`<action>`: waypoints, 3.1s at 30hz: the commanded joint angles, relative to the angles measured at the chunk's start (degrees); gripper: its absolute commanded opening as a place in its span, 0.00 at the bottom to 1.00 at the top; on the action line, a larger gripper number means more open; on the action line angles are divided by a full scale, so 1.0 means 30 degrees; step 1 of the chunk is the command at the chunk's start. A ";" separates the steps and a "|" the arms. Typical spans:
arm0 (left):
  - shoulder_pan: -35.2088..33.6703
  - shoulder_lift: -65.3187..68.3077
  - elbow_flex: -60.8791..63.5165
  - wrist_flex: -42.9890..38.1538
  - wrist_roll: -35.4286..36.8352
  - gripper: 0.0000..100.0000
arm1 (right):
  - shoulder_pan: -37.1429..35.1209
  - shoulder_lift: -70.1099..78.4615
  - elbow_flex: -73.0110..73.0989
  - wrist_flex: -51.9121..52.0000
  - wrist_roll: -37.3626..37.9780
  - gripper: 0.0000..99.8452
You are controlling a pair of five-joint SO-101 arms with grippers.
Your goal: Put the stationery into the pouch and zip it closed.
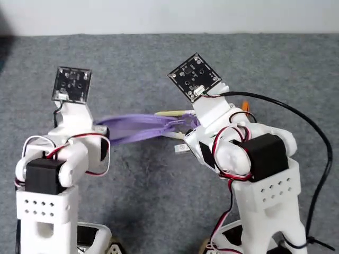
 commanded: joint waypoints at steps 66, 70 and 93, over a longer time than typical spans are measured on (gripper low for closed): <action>-0.2755 -0.0234 0.1158 0.1114 0.1641 0.01 | 0.5231 2.0381 -0.1670 -0.8044 0.1993 0.01; -0.2755 -0.0234 0.1158 0.1114 0.1641 0.01 | 0.5231 1.9355 -0.3253 -0.5319 0.1993 0.01; -0.2755 -0.0234 0.1099 0.1026 0.2256 0.01 | 0.3560 -0.1099 0.3839 0.0747 0.0586 0.01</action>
